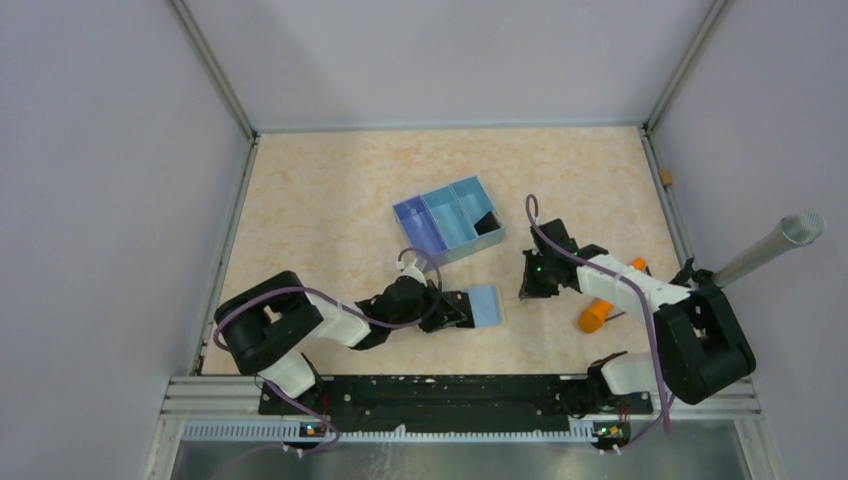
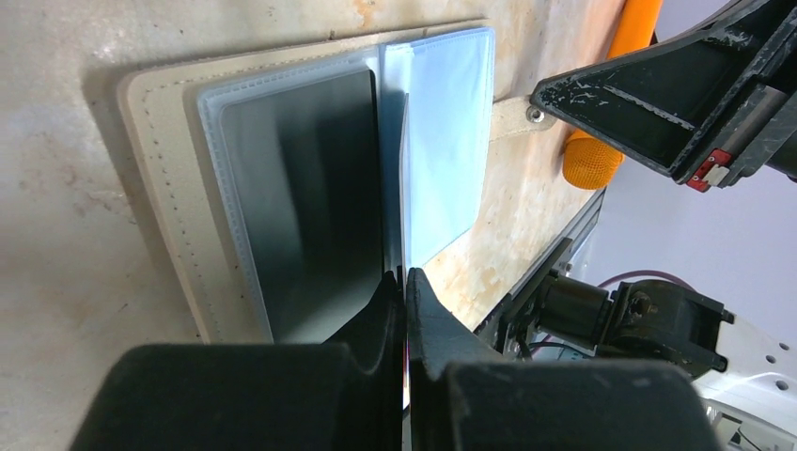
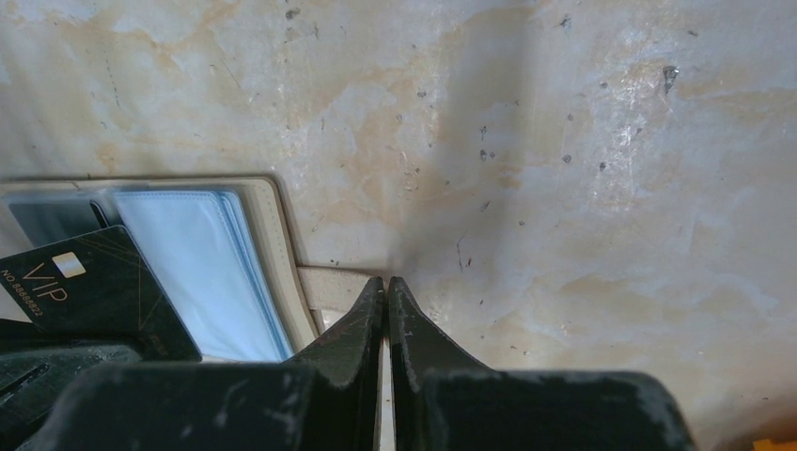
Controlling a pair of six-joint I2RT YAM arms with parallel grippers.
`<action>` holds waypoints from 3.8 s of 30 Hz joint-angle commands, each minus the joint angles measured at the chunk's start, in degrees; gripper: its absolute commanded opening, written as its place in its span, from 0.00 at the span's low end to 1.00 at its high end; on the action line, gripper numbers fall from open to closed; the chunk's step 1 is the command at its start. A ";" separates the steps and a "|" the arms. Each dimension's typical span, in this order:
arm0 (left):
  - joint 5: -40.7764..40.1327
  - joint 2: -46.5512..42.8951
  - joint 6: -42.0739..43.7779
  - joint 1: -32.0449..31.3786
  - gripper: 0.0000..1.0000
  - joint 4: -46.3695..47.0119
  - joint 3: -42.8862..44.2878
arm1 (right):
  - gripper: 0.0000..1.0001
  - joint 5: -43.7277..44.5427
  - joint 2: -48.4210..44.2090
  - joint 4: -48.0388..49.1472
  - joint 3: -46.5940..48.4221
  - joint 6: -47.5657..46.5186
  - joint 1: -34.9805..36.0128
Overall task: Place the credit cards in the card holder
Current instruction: Insert the credit card into the card holder.
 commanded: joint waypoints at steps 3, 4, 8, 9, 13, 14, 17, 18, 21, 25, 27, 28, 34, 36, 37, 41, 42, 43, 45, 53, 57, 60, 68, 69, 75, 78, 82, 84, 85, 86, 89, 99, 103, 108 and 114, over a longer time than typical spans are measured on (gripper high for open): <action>0.49 -0.80 1.73 0.42 0.00 -2.11 0.94 | 0.00 1.35 -0.04 -0.39 0.25 -0.26 -0.16; 0.66 -0.78 1.84 0.51 0.00 -2.26 1.01 | 0.00 1.47 -0.09 -0.48 0.26 -0.21 -0.15; 1.28 -0.58 2.48 0.78 0.00 -3.47 1.42 | 0.00 1.60 -0.02 -0.66 0.35 -0.33 -0.11; 1.54 -0.34 2.70 0.86 0.00 -3.53 1.60 | 0.00 1.51 0.04 -0.56 0.35 -0.32 -0.13; 2.78 1.12 3.09 1.04 0.00 -2.79 2.55 | 0.00 1.44 0.34 -0.50 0.35 -0.39 -0.08; 3.01 1.50 3.09 1.08 0.00 -2.63 2.76 | 0.00 1.43 0.33 -0.51 0.40 -0.44 -0.13; 3.58 2.35 2.80 1.38 0.00 -2.07 2.86 | 0.00 1.46 0.35 -0.59 0.41 -0.45 -0.15; 3.84 2.62 2.79 1.49 0.00 -1.82 2.84 | 0.00 1.40 0.34 -0.62 0.43 -0.47 -0.10; 4.09 3.27 2.66 1.69 0.00 -1.31 2.81 | 0.00 1.27 0.50 -0.57 0.30 -0.47 -0.16; 3.97 4.14 2.59 1.87 0.00 -0.55 2.81 | 0.00 0.80 1.00 -0.21 0.09 -0.54 -0.15; 3.80 4.60 2.45 1.94 0.00 -0.13 2.92 | 0.00 0.62 1.11 -0.14 -0.15 -0.54 -0.10; 3.83 4.90 2.33 1.96 0.00 0.20 2.85 | 0.00 0.54 1.12 -0.01 -0.24 -0.57 -0.16; 2.79 5.39 1.69 2.14 0.00 1.53 2.42 | 0.00 0.15 0.81 0.27 -0.74 -0.32 -0.15; 2.26 5.48 1.41 2.14 0.00 2.45 2.18 | 0.00 -0.06 0.77 0.51 -0.94 -0.26 -0.08; 1.94 5.45 1.08 2.14 0.00 2.96 1.91 | 0.00 -0.06 0.77 0.54 -1.05 -0.15 -0.13; 0.61 5.82 -0.44 2.14 0.00 5.50 0.81 | 0.00 -0.35 0.58 0.86 -1.56 -0.01 -0.08; 0.60 6.05 -0.83 2.14 0.00 5.87 0.73 | 0.00 -0.34 0.59 0.83 -1.58 0.06 -0.09; 0.59 6.19 -1.31 2.14 0.00 6.14 0.67 | 0.00 -0.24 0.59 0.78 -1.71 0.07 -0.10; 0.26 6.36 -2.40 2.14 0.00 7.31 0.01 | 0.00 -0.26 0.43 0.95 -1.96 0.24 -0.09; 1.88 7.92 -2.97 2.14 0.00 9.42 0.69 | 0.00 -0.11 0.19 0.92 -2.29 0.43 -0.06; 2.56 9.14 -2.92 2.14 0.00 10.48 1.35 | 0.00 -0.15 0.13 0.90 -2.35 0.35 -0.02; 2.48 9.27 -2.22 2.13 0.00 10.23 1.87 | 0.00 -0.27 0.15 1.00 -2.46 0.39 -0.03; 4.46 10.57 -1.92 1.88 0.04 9.84 3.43 | 0.00 -0.46 0.33 1.39 -2.42 0.42 0.00; 4.23 10.17 -1.87 1.88 0.11 9.05 3.31 | 0.00 -0.29 0.28 1.40 -2.46 0.42 0.00; 2.52 6.21 0.05 1.57 0.26 2.50 3.48 | 0.00 0.75 -0.09 1.55 -2.55 0.87 -0.07; 1.63 4.74 1.13 1.14 0.32 -0.63 4.07 | 0.00 1.32 -0.11 1.40 -2.47 0.96 -0.07; -0.06 2.26 2.94 0.63 0.41 -6.61 5.12 | 0.00 2.02 -0.32 0.98 -2.36 1.04 -0.03; -1.20 1.11 3.85 0.35 0.44 -9.98 5.71 | 0.00 2.10 -0.52 0.86 -2.37 0.97 -0.06; -1.78 0.35 4.25 0.27 0.46 -11.80 5.89 | 0.00 2.18 -0.62 0.79 -2.33 0.96 -0.04; -2.42 -0.38 4.58 0.15 0.47 -13.41 6.11 | 0.00 2.19 -0.71 0.70 -2.30 0.98 -0.05; -4.27 -2.51 5.09 -0.18 0.50 -18.05 6.62 | 0.00 2.24 -0.90 0.49 -2.14 0.95 -0.06; -9.41 -4.01 9.44 -1.43 0.54 -26.86 10.24 | 0.00 2.04 -0.51 0.68 -2.19 0.51 -0.08; -9.30 -1.27 11.51 -1.47 0.52 -27.21 12.97 | 0.00 1.82 -0.51 0.65 -2.38 0.38 -0.03; -8.66 1.86 12.99 -2.00 0.50 -27.15 15.95 | 0.00 1.52 -0.46 0.82 -2.61 0.26 -0.07; -8.10 3.90 13.59 -2.85 0.49 -24.39 17.50 | 0.00 1.14 -0.21 1.37 -2.65 0.41 -0.07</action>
